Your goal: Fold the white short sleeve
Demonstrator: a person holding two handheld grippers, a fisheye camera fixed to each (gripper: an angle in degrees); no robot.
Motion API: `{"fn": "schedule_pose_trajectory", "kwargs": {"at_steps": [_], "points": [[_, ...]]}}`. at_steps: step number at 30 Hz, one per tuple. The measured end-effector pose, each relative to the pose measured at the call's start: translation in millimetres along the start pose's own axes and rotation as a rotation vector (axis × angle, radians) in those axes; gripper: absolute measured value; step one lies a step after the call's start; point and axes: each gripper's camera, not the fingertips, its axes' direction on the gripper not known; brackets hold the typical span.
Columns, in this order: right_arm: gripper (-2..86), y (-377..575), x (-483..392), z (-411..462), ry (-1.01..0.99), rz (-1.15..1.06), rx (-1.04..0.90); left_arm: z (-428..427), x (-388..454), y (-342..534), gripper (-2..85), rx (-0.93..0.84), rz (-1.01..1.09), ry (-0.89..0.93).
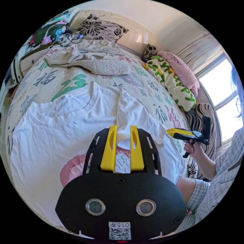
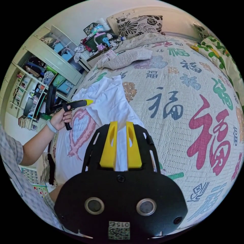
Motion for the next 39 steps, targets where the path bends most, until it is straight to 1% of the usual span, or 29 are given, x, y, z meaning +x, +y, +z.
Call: {"fn": "schedule_pose_trajectory", "kwargs": {"at_steps": [1,2,3,4,6,8,9,11,12,14,15,16,18,19,21,23,25,27,29,32,36,39], "points": [[5.4,-3.1,-7.7,5.1,0.018,-0.035,-0.052,13.1,0.7,-5.5,6.4,-0.091,0.042,-0.052],[5.1,-3.4,-15.5,11.0,0.040,-0.071,-0.126,13.9,3.7,-7.3,5.7,-0.095,0.102,-0.100],[5.0,-2.3,-19.1,12.0,0.052,-0.088,-0.149,11.9,5.1,-8.1,5.4,-0.096,0.125,-0.122],[4.8,1.6,-25.0,5.7,0.077,-0.106,-0.134,8.3,6.7,-9.1,5.2,-0.124,0.156,-0.193],[4.7,5.3,-25.3,-6.6,0.075,-0.080,-0.121,-2.6,3.5,-8.2,5.8,-0.126,0.149,-0.220],[5.6,4.5,-8.8,-25.4,-0.040,0.077,-0.084,-22.3,-10.2,-13.5,7.1,-0.061,0.081,-0.115],[5.9,3.8,-3.8,-30.0,-0.077,0.121,-0.064,-26.0,-13.4,-17.1,7.6,-0.038,0.072,-0.077],[7.9,-1.2,15.4,-43.5,-0.205,0.297,0.028,-28.7,-26.0,-40.8,9.6,0.025,0.027,0.015],[8.3,-2.6,19.8,-45.2,-0.235,0.340,0.051,-26.3,-29.0,-48.3,10.2,0.032,0.016,0.034],[9.2,-9.7,33.1,-46.2,-0.371,0.484,0.113,-7.7,-40.4,-78.6,10.9,0.038,-0.027,0.108],[9.3,-11.8,34.7,-46.4,-0.405,0.508,0.128,-1.8,-43.0,-85.5,10.8,0.031,-0.041,0.125],[8.7,-15.6,35.8,-46.1,-0.435,0.546,0.141,10.4,-46.4,-97.4,10.0,0.014,-0.052,0.169],[5.4,-17.2,37.1,-47.0,-0.445,0.615,0.152,26.8,-49.2,-110.4,6.6,-0.038,-0.069,0.192],[3.4,-13.6,39.7,-50.0,-0.444,0.678,0.175,31.8,-51.7,-115.6,2.7,-0.054,-0.077,0.198],[2.3,-7.9,42.6,-58.0,-0.477,0.723,0.222,29.0,-58.6,-119.8,2.0,-0.024,-0.113,0.223],[1.9,-10.5,33.2,-66.9,-0.433,0.679,0.211,22.5,-64.5,-122.2,1.7,0.015,-0.127,0.232],[2.3,-13.8,21.1,-70.9,-0.384,0.639,0.198,24.5,-61.3,-122.0,2.2,-0.018,-0.087,0.182],[3.6,-15.1,12.1,-76.9,-0.380,0.611,0.190,20.1,-58.5,-117.9,4.0,-0.018,-0.059,0.160],[6.5,-15.4,-2.0,-91.9,-0.355,0.556,0.171,1.1,-57.5,-103.5,7.6,0.002,-0.062,0.145],[6.9,-19.3,-26.7,-104.9,-0.262,0.471,0.093,-23.9,-49.6,-68.3,9.0,0.029,-0.049,0.127],[6.2,-33.9,-56.5,-118.8,-0.226,0.361,0.046,-27.0,-39.6,-30.1,8.3,-0.052,-0.025,0.063],[5.9,-62.7,-77.5,-133.9,-0.180,0.291,0.076,-33.9,-42.3,-11.8,3.4,-0.015,-0.028,0.022]]}}
